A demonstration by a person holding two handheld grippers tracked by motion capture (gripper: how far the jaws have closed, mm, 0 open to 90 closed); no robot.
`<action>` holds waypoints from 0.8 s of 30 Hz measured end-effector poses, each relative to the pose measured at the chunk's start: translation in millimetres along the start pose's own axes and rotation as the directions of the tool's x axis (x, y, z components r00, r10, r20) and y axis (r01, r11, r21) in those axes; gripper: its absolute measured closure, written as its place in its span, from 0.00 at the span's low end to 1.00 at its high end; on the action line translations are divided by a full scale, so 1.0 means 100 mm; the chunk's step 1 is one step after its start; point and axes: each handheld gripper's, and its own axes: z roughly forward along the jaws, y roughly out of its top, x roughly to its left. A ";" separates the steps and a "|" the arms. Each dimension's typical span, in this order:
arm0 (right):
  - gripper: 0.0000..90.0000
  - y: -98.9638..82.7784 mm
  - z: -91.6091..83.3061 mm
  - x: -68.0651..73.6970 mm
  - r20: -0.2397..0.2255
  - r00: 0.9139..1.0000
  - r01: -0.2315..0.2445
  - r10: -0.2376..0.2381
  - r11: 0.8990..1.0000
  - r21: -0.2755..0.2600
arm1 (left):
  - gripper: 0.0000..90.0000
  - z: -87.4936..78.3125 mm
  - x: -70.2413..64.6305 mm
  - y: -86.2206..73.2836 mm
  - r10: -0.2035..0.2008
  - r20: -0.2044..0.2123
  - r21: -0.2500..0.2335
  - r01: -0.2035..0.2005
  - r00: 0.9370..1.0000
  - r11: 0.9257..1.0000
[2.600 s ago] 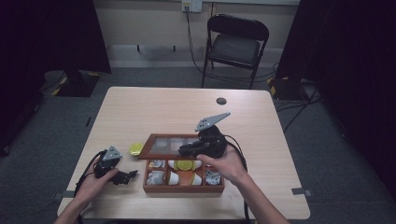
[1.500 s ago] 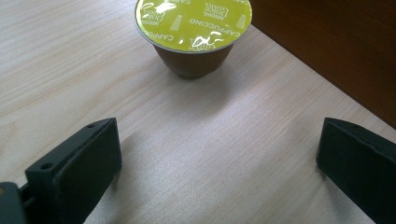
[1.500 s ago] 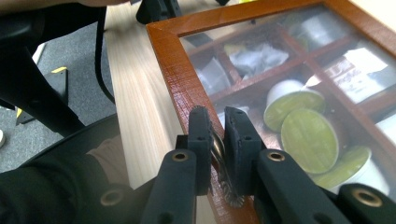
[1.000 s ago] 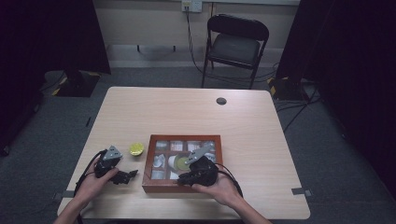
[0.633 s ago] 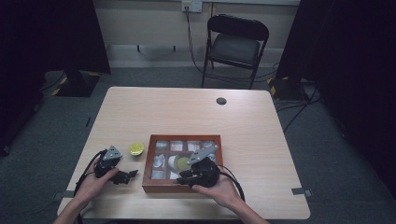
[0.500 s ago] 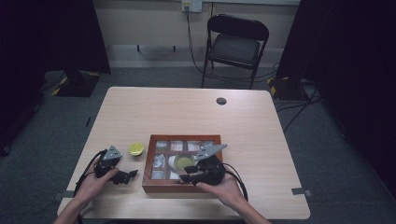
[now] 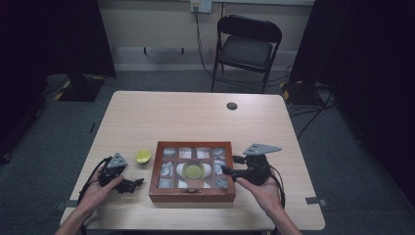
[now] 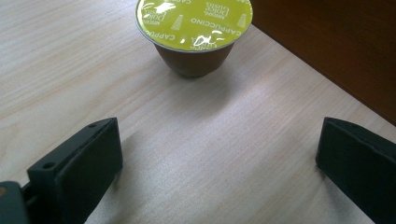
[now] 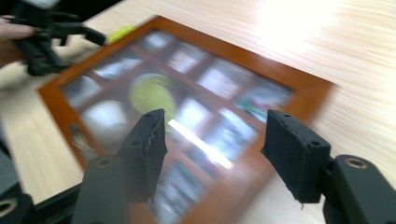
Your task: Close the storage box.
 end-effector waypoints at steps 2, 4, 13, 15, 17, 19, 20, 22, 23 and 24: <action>0.40 -0.05 -0.07 -0.13 0.028 0.999 -0.028 0.028 1.000 0.011 | 0.00 0.00 0.00 0.00 -0.001 -0.003 -0.001 0.001 1.000 1.000; 0.36 -0.09 -0.12 -0.25 0.055 0.997 -0.051 0.050 0.998 0.030 | 0.00 0.00 0.00 0.00 -0.010 -0.011 0.000 0.010 1.000 1.000; 0.28 -0.51 -0.20 -0.87 0.236 0.951 -0.227 0.202 0.970 0.085 | 0.00 -0.01 0.02 -0.01 -0.040 -0.041 -0.003 0.040 0.998 0.999; 0.26 -0.57 -0.19 -0.96 0.278 0.937 -0.247 0.213 0.964 0.093 | 0.00 -0.01 0.03 -0.01 -0.039 -0.046 -0.003 0.039 0.998 0.999; 0.25 -0.61 -0.18 -1.03 0.333 0.922 -0.247 0.198 0.963 0.110 | 0.00 -0.01 0.03 -0.01 -0.040 -0.047 -0.003 0.040 0.998 0.999; 0.25 -0.66 -0.14 -1.07 0.372 0.908 -0.253 0.191 0.959 0.128 | 0.00 -0.01 0.03 -0.01 -0.039 -0.047 -0.003 0.039 0.998 0.999; 0.24 -0.68 -0.10 -1.08 0.386 0.904 -0.256 0.181 0.955 0.150 | 0.00 -0.01 0.03 -0.01 -0.039 -0.047 -0.003 0.039 0.998 0.999; 0.24 -0.71 -0.04 -1.06 0.428 0.893 -0.238 0.140 0.954 0.184 | 0.00 -0.01 0.03 -0.01 -0.039 -0.047 -0.003 0.039 0.998 0.999; 0.23 -0.73 -0.01 -1.05 0.433 0.892 -0.234 0.131 0.953 0.194 | 0.00 -0.01 0.03 -0.01 -0.042 -0.044 -0.003 0.042 0.998 0.999; 0.19 -0.75 0.03 -1.03 0.442 0.889 -0.228 0.120 0.953 0.199 | 0.00 -0.01 0.03 -0.01 -0.043 -0.044 -0.003 0.043 0.998 0.999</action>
